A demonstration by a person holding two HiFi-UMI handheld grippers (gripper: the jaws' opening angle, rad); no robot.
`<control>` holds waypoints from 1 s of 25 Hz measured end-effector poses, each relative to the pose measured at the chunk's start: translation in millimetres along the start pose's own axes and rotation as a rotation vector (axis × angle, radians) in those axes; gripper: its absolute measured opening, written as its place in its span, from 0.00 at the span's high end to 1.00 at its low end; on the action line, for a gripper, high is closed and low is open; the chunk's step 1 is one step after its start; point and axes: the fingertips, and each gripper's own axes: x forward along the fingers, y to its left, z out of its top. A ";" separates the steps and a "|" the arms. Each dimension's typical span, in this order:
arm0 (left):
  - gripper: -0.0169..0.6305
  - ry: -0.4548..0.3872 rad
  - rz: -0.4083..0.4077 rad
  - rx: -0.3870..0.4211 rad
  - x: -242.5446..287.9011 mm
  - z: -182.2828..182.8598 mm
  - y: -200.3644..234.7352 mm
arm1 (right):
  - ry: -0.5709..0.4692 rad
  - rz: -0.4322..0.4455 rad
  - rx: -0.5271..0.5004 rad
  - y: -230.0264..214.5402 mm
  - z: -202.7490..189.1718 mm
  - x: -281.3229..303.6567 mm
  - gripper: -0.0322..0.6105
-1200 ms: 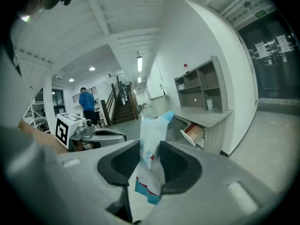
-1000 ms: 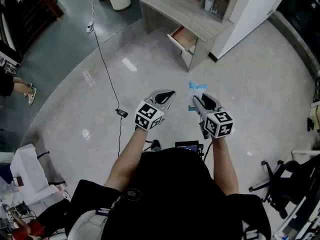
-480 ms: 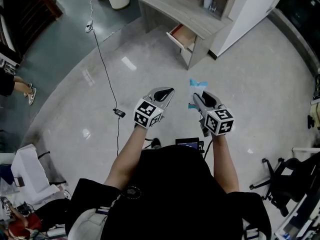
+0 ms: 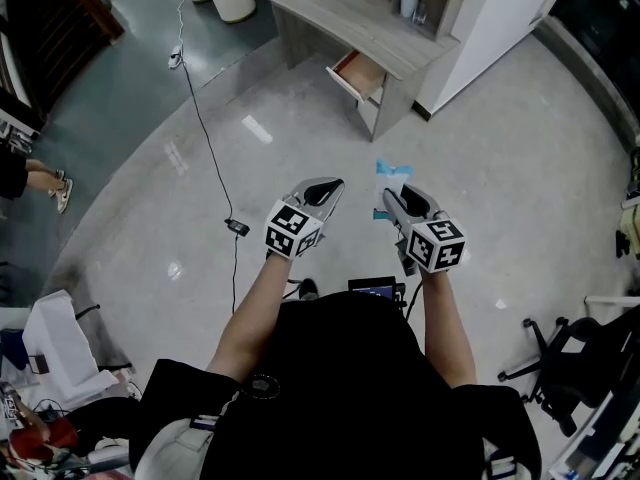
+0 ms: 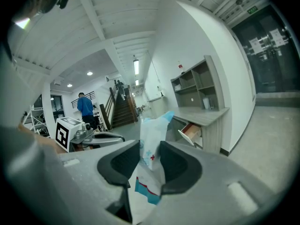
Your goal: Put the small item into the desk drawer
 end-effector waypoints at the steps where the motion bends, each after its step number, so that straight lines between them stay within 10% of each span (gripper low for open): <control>1: 0.97 0.002 0.002 -0.001 2.3 0.0 -1.3 | -0.001 0.002 0.003 -2.8 0.3 -1.3 0.74; 25: 0.97 0.015 0.084 -0.017 32.5 0.4 -28.1 | 0.042 0.091 0.011 -46.1 -13.7 -16.6 0.74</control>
